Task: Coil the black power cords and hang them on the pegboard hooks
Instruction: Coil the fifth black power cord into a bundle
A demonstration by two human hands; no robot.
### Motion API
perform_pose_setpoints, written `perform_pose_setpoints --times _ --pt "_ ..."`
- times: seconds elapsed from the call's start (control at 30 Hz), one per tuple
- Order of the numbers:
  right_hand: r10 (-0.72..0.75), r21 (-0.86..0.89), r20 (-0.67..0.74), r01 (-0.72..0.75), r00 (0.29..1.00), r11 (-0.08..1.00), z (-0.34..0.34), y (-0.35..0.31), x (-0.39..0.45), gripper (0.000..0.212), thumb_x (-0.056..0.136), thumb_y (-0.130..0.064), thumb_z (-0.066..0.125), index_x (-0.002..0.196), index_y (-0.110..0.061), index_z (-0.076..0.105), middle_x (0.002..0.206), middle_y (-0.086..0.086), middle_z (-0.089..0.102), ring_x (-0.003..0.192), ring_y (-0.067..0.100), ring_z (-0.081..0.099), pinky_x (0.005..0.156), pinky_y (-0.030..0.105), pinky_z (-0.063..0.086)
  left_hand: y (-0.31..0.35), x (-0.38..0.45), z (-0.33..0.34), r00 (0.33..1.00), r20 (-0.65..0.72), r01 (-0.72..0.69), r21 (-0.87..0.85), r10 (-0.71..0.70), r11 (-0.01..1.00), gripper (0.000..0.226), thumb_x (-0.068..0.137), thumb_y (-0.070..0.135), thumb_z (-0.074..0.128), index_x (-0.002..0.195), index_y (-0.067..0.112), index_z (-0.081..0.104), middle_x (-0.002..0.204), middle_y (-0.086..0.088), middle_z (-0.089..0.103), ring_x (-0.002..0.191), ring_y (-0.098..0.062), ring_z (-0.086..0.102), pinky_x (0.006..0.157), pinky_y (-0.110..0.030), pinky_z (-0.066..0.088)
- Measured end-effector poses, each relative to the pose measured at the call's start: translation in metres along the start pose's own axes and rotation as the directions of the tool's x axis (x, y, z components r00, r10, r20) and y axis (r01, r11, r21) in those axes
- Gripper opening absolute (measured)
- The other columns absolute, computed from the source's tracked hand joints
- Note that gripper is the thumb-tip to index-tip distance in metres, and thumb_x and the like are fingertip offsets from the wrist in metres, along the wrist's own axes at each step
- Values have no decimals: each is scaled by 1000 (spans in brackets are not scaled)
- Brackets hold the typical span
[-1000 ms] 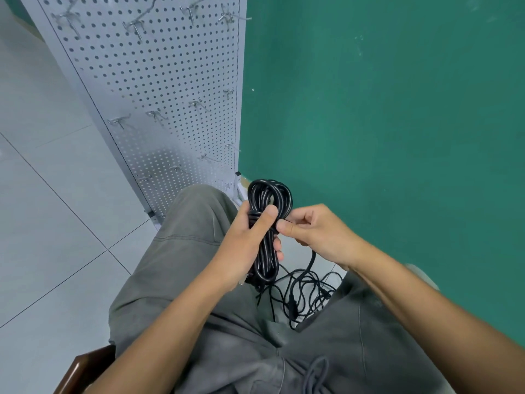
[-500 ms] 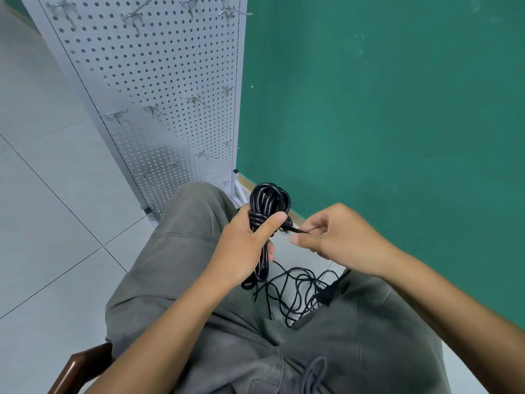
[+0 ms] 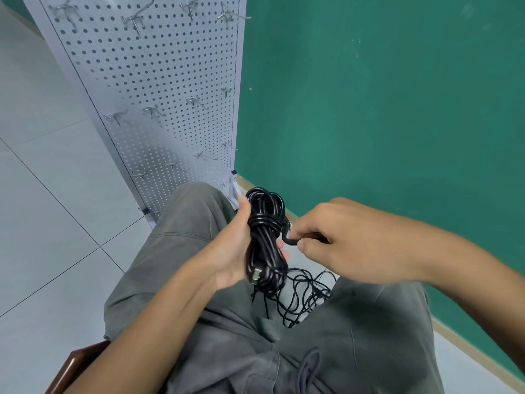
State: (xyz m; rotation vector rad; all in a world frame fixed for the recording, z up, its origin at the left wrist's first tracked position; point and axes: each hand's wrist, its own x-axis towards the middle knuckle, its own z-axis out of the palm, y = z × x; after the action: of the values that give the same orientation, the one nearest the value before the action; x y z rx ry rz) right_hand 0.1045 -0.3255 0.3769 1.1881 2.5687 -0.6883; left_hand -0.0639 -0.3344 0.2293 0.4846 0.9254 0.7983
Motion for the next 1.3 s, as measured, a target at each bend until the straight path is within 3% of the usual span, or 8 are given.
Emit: perform_pose_setpoints --times 0.1,0.23,0.4,0.53,0.63,0.83,1.03,1.3 --pt "8 -51 52 -5 999 999 -10 3 4 22 98 -17 49 85 -11 66 63 1 53 60 13 48 65 33 47 0 0 1 976 202 -64 -121 88 991 103 86 89 18 146 14 54 134 -22 52 121 -34 48 91 -40 57" --pt "-18 -37 122 23 992 999 -35 5 17 20 98 -13 53 91 -13 71 67 1 60 59 9 49 61 24 45 -7 -5 11 928 346 -121 -63 136 991 91 87 82 34 149 17 50 117 -13 45 110 -31 40 105 -54 45" --pt "-69 -11 246 75 967 997 -60 -10 50 16 101 -19 59 99 -16 75 75 -12 73 66 2 58 68 16 46 -17 -9 18 932 357 -133 186 59 974 126 62 50 95 158 29 16 150 -6 46 139 -25 44 120 -49 36" --pt "-80 -65 392 114 916 991 -65 -29 77 14 101 -23 62 95 -19 74 71 -10 73 60 10 51 65 25 48 -18 -11 32 967 201 -234 449 158 863 68 88 69 63 129 16 51 97 -1 70 101 -21 70 104 -42 53" --pt "-91 -42 434 120 896 992 -67 -37 92 15 100 -25 64 95 -15 74 68 -7 70 48 8 43 50 17 43 -17 -12 36 968 162 -241 396 191 886 56 94 67 52 119 17 56 81 -7 64 78 -29 67 81 -40 54" --pt "-113 37 387 107 915 994 -87 -13 103 18 89 -31 77 94 -14 75 68 0 72 46 11 36 45 18 37 -12 -15 34 951 245 -280 424 189 861 58 90 56 58 132 17 53 88 -7 65 80 -25 66 85 -49 56" --pt "-97 198 372 23 923 980 -94 37 102 15 97 -15 66 107 -6 72 80 5 74 47 10 33 47 20 36 -10 -20 39 901 336 -381 314 273 870 50 96 28 54 138 7 36 88 -5 61 84 -23 61 76 -29 54" --pt "-248 532 354 24 902 846 -62 93 89 34 103 3 46 96 -19 70 57 -9 49 49 7 37 51 22 35 4 -25 30 830 334 -498 84 446 863 70 91 26 61 150 31 23 84 -14 62 80 -32 61 79 -40 54"
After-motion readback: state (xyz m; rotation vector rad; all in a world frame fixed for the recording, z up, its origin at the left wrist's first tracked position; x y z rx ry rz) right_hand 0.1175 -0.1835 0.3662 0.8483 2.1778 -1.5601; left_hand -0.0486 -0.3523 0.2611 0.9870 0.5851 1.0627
